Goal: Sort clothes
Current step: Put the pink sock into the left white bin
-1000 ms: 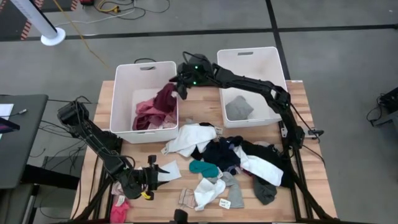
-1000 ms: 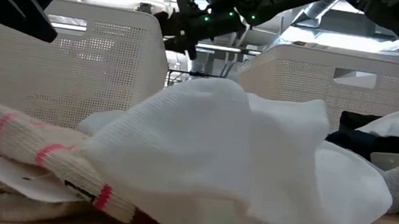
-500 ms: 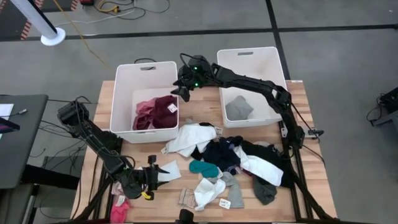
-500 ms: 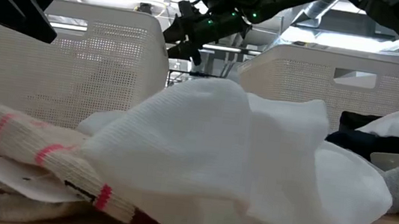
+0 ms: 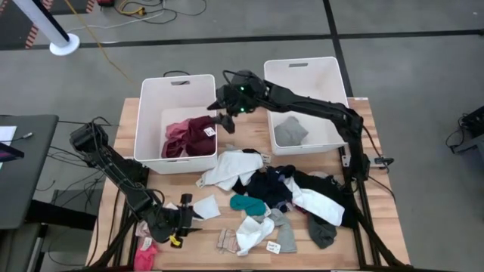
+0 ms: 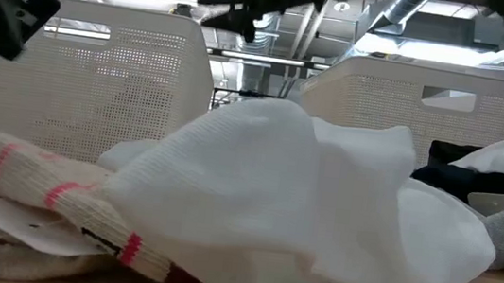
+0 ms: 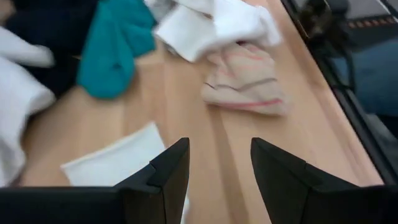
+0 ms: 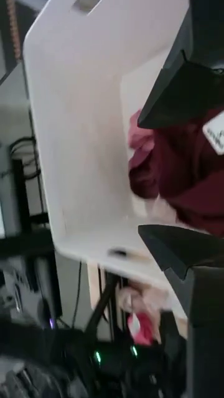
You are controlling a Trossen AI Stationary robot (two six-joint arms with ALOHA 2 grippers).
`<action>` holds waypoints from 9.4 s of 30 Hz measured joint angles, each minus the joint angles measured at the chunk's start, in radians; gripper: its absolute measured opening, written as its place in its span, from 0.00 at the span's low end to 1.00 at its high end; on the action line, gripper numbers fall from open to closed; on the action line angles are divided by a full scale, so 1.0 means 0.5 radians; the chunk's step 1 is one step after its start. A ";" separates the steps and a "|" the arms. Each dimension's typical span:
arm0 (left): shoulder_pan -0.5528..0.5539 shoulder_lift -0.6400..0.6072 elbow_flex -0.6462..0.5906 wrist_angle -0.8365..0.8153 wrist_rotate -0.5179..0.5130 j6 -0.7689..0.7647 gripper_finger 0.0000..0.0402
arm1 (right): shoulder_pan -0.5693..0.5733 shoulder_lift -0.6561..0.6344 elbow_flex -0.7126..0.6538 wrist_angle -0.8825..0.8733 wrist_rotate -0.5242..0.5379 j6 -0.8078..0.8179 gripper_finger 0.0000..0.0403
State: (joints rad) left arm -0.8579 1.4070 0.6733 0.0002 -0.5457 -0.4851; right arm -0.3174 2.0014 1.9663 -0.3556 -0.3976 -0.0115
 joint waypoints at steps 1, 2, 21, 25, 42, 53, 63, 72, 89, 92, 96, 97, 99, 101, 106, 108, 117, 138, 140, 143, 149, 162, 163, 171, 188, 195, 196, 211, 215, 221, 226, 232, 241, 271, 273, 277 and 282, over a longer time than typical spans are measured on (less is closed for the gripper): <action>-0.001 -0.001 0.016 -0.036 0.045 0.003 0.41 | 0.030 -0.024 0.000 -0.023 0.001 -0.018 0.70; -0.001 -0.001 0.044 -0.093 0.100 -0.003 0.41 | 0.059 -0.051 0.000 -0.042 0.001 -0.038 0.70; -0.075 0.000 0.603 -1.498 1.001 -0.791 0.41 | 0.653 -0.327 0.002 -0.924 0.154 -0.378 0.70; -0.158 0.000 0.602 -1.568 1.066 -0.925 0.41 | 0.740 -0.369 0.002 -1.090 0.229 -0.414 0.70; -0.410 0.003 0.355 -1.202 1.200 -1.271 0.41 | 1.071 -0.362 0.002 -1.408 0.267 -0.376 0.70; -0.446 0.003 0.280 -0.943 1.163 -1.365 0.41 | 1.198 -0.363 -0.015 -1.426 0.350 -0.291 0.70; -0.480 0.136 0.280 -0.882 1.189 -1.395 0.49 | 1.292 -0.362 -0.182 -1.425 0.383 -0.197 0.70; -0.483 0.352 0.280 -0.869 1.491 -1.356 0.51 | 1.361 -0.361 -0.274 -1.350 0.395 -0.138 0.70; -0.453 0.363 0.296 -0.930 1.461 -1.051 0.03 | 1.421 -0.361 -0.315 -1.239 0.435 -0.079 0.70; -0.413 0.363 0.353 -0.947 1.362 -0.940 0.01 | 1.423 -0.361 -0.315 -1.198 0.435 -0.067 0.70; -0.345 0.363 0.481 -1.080 1.209 -0.752 0.01 | 1.432 -0.361 -0.315 -1.141 0.439 -0.065 0.70; -0.327 0.363 0.522 -1.113 1.160 -0.693 0.01 | 1.433 -0.361 -0.315 -1.130 0.439 -0.064 0.70; -0.291 0.363 0.602 -1.192 1.069 -0.579 0.01 | 1.434 -0.361 -0.315 -1.115 0.439 -0.059 0.70; -0.257 0.363 0.691 -1.304 0.950 -0.466 0.01 | 1.435 -0.361 -0.315 -1.078 0.439 -0.051 0.70; -0.210 0.363 0.947 -1.611 0.494 -0.200 0.01 | 1.437 -0.361 -0.315 -0.933 0.504 -0.044 0.70; -0.196 0.363 1.037 -1.698 0.292 -0.105 0.02 | 1.446 -0.361 -0.315 -0.881 0.579 -0.046 0.70; -0.072 0.362 1.268 -1.767 -0.264 0.316 0.01 | 1.487 -0.365 -0.443 -0.530 0.764 -0.062 0.70; 0.315 0.362 1.487 -1.685 -0.893 0.736 0.01 | 1.445 -0.362 -1.085 0.497 1.526 -0.045 0.70; 0.336 0.362 1.515 -1.675 -0.895 0.738 0.01 | 1.445 -0.362 -1.104 0.510 1.688 -0.043 0.70; 0.367 0.362 1.537 -1.678 -0.895 0.739 0.01 | 1.426 -0.362 -1.141 0.606 1.762 -0.015 0.70; 0.389 0.361 1.546 -1.631 -0.893 0.776 0.01 | 1.402 -0.362 -1.222 0.727 1.947 0.024 0.70; 0.390 0.361 1.546 -1.446 -0.832 0.897 0.02 | 1.395 -0.362 -1.227 0.839 1.959 -0.057 0.55; 0.390 0.361 1.546 -1.446 -0.832 0.897 0.02 | 1.391 -0.362 -1.227 0.838 1.959 -0.063 0.51; 0.390 0.361 1.545 -1.409 -0.782 0.896 0.02 | 1.388 -0.362 -1.227 0.834 1.947 -0.137 0.11; 0.202 0.205 1.542 -1.995 -0.739 0.230 0.41 | 1.386 -0.365 -1.225 0.781 1.942 -0.243 0.00; 0.046 0.206 1.451 -2.280 -0.592 -0.284 0.42 | 1.348 -0.400 -1.219 0.788 1.942 -0.303 0.00; 0.024 0.208 1.425 -2.282 -0.574 -0.331 0.42 | 1.341 -0.407 -1.219 0.791 1.943 -0.309 0.00; -0.183 0.208 0.766 -2.061 -0.555 -1.024 0.42 | 1.187 -0.688 -1.219 0.889 1.728 -0.457 0.00; -0.209 0.208 0.614 -1.936 -0.555 -1.119 0.42 | 1.099 -0.742 -1.219 0.973 1.566 -0.513 0.00; -0.216 0.208 0.502 -1.848 -0.614 -1.213 0.42 | 0.906 -0.758 -1.195 1.085 1.238 -0.509 0.00; -0.216 0.208 0.466 -1.795 -0.689 -1.193 0.42 | 0.738 -0.726 -1.100 1.105 1.017 -0.472 0.00; -0.216 0.208 0.466 -1.794 -0.807 -1.186 0.42 | 0.542 -0.680 -1.039 1.199 0.727 -0.465 0.00; -0.214 0.208 0.466 -1.787 -0.892 -1.186 0.42 | 0.315 -0.380 -0.945 1.554 0.330 -0.340 0.00; -0.213 0.208 0.466 -1.587 -0.919 -1.269 0.42 | 0.054 0.720 0.577 0.869 0.321 -0.074 0.04; -0.213 0.208 0.467 -1.586 -0.919 -1.268 0.42 | 0.018 0.720 0.584 0.863 0.320 -0.033 0.04; -0.213 0.208 0.467 -1.584 -0.919 -1.271 0.42 | -0.047 0.716 0.584 0.730 0.268 -0.009 0.11; -0.213 0.208 0.467 -1.553 -0.919 -1.273 0.42 | -0.093 0.715 0.584 0.565 0.178 0.028 0.29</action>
State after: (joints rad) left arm -0.9642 1.5108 0.9066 -0.7765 -1.0050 -1.1217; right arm -0.3639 2.3589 2.2585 -0.0729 -0.3085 0.0027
